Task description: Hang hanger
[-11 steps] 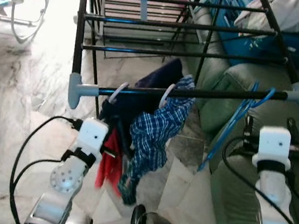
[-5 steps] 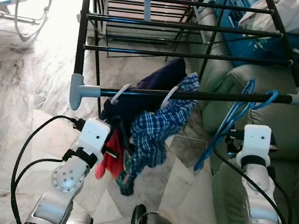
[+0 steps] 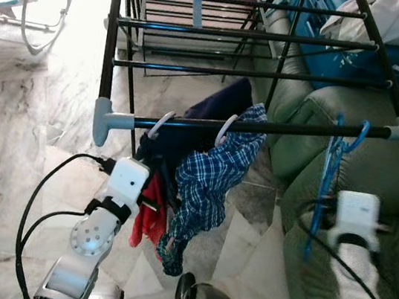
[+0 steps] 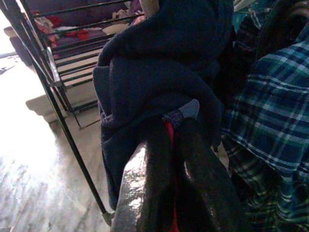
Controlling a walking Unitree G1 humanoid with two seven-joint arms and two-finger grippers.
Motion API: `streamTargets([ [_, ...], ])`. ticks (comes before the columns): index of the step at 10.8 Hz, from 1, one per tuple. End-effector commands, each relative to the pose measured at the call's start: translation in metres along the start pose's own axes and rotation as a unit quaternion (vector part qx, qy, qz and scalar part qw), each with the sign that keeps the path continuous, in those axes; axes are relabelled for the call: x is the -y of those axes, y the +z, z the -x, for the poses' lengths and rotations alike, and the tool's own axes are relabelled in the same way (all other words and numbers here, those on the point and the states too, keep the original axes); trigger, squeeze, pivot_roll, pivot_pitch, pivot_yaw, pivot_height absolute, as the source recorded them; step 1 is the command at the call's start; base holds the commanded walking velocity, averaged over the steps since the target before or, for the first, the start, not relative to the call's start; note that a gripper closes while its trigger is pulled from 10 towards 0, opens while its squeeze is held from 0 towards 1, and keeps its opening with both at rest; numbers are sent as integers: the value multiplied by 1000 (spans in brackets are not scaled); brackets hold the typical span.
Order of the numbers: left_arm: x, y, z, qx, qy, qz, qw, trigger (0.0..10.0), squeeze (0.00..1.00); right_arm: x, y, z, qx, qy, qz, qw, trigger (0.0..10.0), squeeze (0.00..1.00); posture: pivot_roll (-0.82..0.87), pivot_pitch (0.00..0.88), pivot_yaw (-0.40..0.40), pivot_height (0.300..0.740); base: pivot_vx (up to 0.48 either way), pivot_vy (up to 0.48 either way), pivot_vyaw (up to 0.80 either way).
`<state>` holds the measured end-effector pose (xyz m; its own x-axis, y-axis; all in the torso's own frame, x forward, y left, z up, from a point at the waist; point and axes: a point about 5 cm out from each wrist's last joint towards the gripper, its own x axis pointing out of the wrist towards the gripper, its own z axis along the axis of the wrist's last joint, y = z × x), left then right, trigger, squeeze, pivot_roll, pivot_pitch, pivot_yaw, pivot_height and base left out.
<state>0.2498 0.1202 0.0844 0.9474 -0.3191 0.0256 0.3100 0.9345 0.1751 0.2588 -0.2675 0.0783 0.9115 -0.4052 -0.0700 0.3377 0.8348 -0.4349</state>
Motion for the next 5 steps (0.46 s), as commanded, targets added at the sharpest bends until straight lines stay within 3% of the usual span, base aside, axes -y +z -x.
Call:
streamTargets([
  [1, 1, 0, -1, -2, -10, -5, 1000, 10000, 0, 9, 9, 0, 21, -20, 5, 1000, 10000, 0, -54, 187, -49, 740, 0, 0, 0],
  [3, 2, 1, -1, -2, -12, -6, 1000, 10000, 0, 4, 22, -2, 59, -10, -12, 998, 10000, 0, -56, 186, -48, 740, 0, 0, 0],
  [5, 2, 1, -1, -3, -12, -7, 1000, 10000, 0, 6, 42, -3, 113, -24, -1, 993, 10000, 0, -52, 187, -49, 740, 0, 0, 0],
])
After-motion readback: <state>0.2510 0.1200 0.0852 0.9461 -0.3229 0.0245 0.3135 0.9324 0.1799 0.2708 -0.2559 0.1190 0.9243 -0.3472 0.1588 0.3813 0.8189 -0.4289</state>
